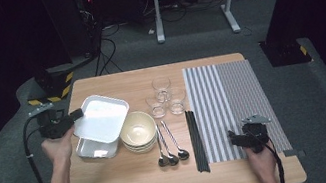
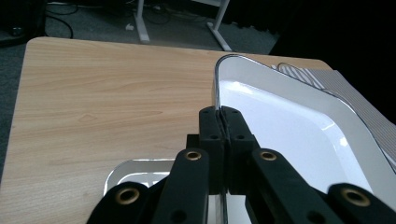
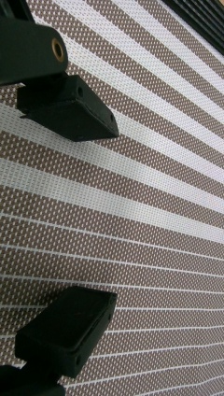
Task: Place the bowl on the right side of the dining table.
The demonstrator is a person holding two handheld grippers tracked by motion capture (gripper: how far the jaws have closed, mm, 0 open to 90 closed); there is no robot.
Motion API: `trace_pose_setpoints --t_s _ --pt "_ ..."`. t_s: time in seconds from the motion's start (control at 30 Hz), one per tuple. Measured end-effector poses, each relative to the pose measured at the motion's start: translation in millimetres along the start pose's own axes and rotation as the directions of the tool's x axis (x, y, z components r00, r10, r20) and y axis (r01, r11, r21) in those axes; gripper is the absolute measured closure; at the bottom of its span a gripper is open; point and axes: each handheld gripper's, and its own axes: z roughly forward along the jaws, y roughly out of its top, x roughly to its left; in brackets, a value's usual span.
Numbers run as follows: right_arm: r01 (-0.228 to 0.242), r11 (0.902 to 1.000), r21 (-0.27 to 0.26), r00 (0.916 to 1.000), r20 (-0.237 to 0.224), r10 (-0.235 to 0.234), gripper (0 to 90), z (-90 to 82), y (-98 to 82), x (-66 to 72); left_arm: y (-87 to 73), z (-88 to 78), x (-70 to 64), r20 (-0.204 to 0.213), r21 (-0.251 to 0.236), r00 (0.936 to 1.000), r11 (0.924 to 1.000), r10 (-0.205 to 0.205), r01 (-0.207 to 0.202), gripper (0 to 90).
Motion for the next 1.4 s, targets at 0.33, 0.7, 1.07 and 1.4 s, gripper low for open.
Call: trace_pose_setpoints --t_s 0.33,0.7,1.07,1.4 --pt "-0.001 1.0 0.001 1.0 0.0 0.001 18.2 -0.1 0.0 0.1 0.1 4.4 -6.2 0.015 0.011 0.9998 0.9999 0.008 -0.008 88.2" --pt "0.0 1.0 0.0 1.0 0.0 0.0 18.2 0.0 0.0 0.0 3.8 9.2 -13.6 0.031 0.014 0.9993 0.9996 0.023 -0.023 88.2" --pt "-0.001 1.0 0.001 1.0 0.0 0.001 18.2 0.0 0.0 0.1 6.4 14.9 -21.6 0.049 0.019 0.9983 0.9992 0.033 -0.034 88.2" --pt "0.0 1.0 0.0 1.0 0.0 0.0 18.1 0.1 0.0 -0.1 6.9 18.5 -27.2 0.06 0.019 0.9976 0.9992 0.034 -0.036 88.3"
